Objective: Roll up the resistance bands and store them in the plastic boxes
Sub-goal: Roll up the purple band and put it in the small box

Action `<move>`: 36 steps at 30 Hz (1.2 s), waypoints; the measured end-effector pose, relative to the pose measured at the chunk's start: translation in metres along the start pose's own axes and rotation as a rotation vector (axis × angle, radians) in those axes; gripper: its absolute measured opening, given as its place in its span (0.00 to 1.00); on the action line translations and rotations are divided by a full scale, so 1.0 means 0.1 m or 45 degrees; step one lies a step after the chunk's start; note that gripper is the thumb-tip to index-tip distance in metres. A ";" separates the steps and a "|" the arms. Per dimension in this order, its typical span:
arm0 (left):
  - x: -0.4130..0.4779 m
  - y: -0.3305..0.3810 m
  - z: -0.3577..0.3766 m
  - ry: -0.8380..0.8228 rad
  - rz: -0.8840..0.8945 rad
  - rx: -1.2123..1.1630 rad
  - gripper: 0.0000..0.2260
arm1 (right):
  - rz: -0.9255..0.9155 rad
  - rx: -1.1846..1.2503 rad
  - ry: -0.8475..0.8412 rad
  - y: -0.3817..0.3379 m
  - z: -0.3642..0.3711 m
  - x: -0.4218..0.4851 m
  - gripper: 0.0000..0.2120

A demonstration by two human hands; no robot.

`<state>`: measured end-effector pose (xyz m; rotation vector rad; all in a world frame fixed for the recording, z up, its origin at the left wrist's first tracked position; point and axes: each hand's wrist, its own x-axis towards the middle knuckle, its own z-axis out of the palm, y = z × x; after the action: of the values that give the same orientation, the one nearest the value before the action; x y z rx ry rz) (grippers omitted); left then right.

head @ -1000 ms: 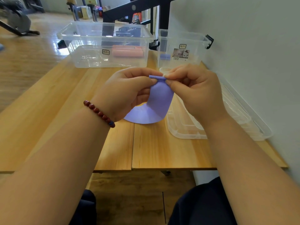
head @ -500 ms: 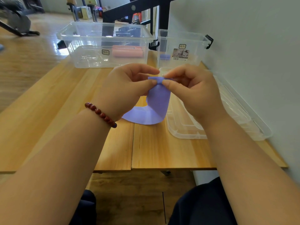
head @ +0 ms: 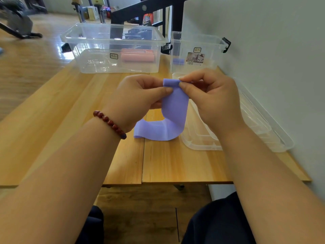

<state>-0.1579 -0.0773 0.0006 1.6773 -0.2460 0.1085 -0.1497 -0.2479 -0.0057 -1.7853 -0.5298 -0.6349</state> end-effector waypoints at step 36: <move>-0.02 0.08 -0.07 -0.111 -0.021 -0.030 0.09 | 0.095 0.085 -0.030 0.00 0.00 -0.02 0.13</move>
<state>-0.1608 -0.0709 0.0086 1.6621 -0.2979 0.0207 -0.1515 -0.2477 -0.0072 -1.7431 -0.4922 -0.5394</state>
